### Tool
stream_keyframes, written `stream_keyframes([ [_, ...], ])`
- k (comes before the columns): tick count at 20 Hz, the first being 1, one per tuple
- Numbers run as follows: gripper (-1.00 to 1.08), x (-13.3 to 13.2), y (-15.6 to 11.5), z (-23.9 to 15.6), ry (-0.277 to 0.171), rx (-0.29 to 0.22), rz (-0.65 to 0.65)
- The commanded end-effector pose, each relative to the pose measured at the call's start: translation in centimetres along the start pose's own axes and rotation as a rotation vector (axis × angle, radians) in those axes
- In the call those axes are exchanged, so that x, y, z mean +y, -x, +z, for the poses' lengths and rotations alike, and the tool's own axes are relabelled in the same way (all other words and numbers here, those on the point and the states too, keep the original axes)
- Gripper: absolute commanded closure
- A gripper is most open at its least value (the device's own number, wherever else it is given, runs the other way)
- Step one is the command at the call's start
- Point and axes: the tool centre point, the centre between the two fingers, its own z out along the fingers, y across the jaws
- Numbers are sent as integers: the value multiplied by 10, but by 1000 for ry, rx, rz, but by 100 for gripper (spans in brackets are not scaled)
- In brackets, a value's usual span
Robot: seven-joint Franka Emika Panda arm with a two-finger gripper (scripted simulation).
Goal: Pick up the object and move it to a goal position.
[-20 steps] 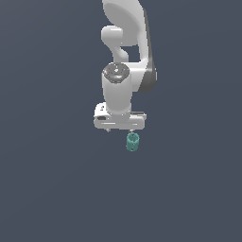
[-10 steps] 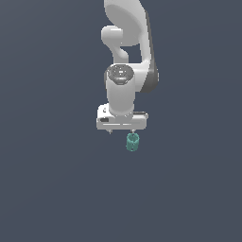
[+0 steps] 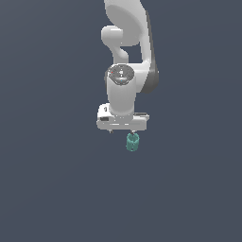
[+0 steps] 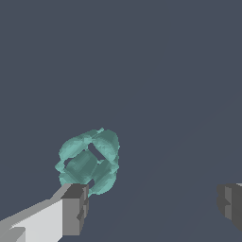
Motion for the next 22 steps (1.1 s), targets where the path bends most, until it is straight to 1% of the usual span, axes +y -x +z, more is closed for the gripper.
stream_keyframes([
  [1,-92,-1,0,1,0,0,33],
  [7,-92,-6,0,3,0,0,150],
  [22,-92,-19,0,9,-1,3,531],
])
